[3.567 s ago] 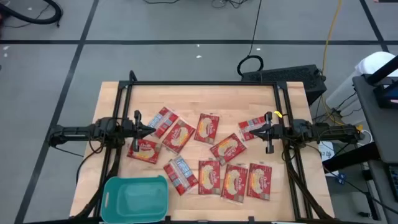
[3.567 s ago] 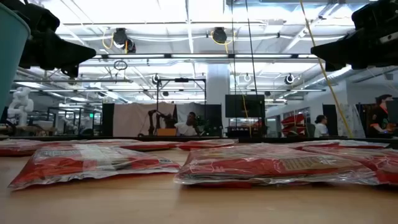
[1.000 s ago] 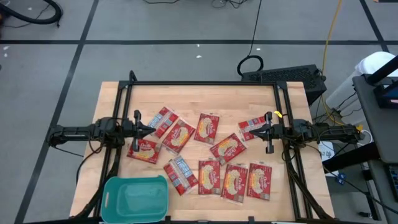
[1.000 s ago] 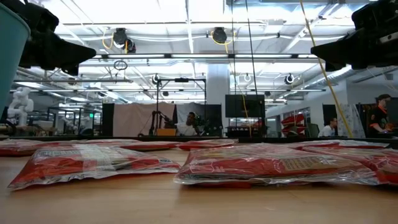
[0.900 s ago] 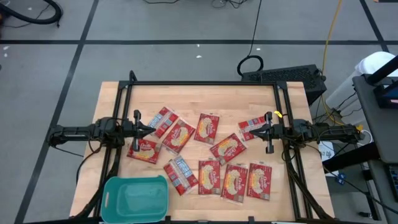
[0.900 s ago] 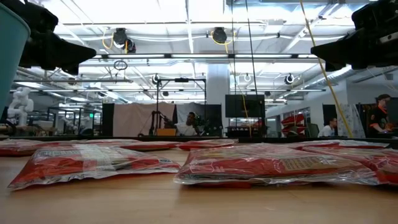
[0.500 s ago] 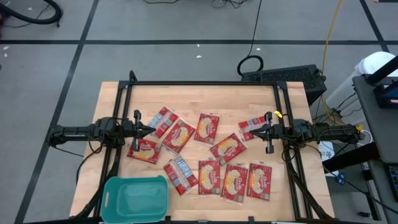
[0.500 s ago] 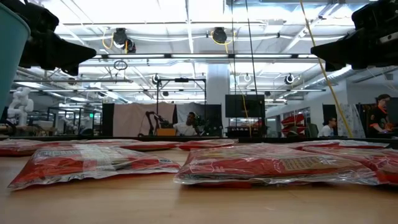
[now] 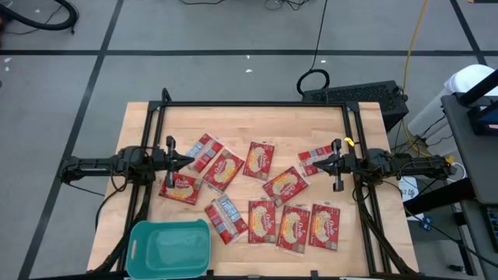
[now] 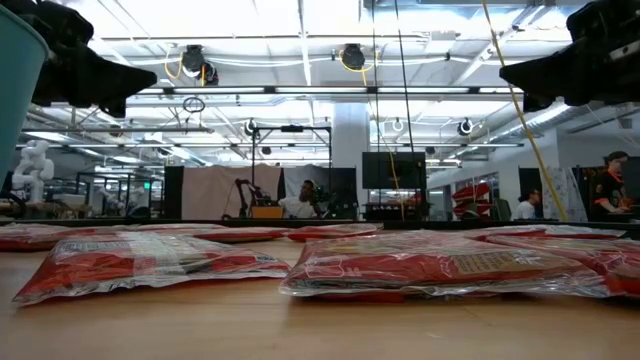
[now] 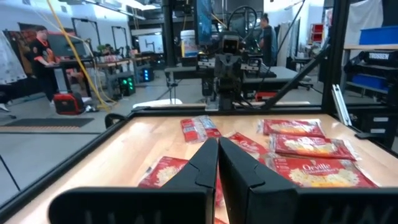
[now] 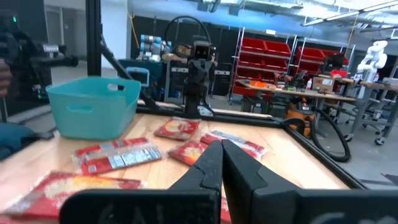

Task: Sort popcorn bags into baskets
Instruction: Put the red popcorn bag into the blue container

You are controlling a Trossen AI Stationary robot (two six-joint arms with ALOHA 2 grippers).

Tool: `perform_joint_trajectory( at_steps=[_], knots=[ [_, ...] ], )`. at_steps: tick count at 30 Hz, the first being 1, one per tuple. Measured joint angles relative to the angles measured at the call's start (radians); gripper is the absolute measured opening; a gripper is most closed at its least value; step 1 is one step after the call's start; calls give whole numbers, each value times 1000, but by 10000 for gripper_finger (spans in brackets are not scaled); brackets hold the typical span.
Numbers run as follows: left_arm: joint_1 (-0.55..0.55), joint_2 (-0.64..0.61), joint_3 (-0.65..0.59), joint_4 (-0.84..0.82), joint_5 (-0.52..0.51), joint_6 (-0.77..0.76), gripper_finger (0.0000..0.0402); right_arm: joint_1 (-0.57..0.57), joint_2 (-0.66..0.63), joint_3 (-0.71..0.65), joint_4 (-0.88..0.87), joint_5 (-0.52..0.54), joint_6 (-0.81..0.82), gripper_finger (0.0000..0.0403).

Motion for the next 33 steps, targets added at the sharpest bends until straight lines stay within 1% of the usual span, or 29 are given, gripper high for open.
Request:
perform_joint_trajectory(
  at_steps=[6,9,14,16,17,19,21,23,27,30,33],
  knots=[
    [0,0,0,1,1,-18,19,0,0,0,0,0,31,0],
    [0,0,0,1,0,-45,19,0,0,0,0,0,80,0],
    [0,0,0,15,-2,-73,19,0,0,0,2,2,65,0],
    [0,0,0,34,-23,-80,19,0,0,0,7,20,61,0],
    [0,0,5,37,-27,-80,19,0,0,0,7,32,83,0],
    [0,1,34,23,-22,-85,19,0,1,0,7,57,182,0],
    [0,1,77,0,-3,-108,19,0,1,0,6,81,286,0],
    [0,7,137,-42,9,-125,19,0,1,0,5,83,328,0],
    [0,59,296,-135,9,-132,19,0,1,0,5,82,332,0],
    [0,128,437,-211,9,-114,19,0,1,0,3,81,335,0],
    [0,214,601,-321,9,-95,19,0,1,0,0,80,335,0]
  ],
)
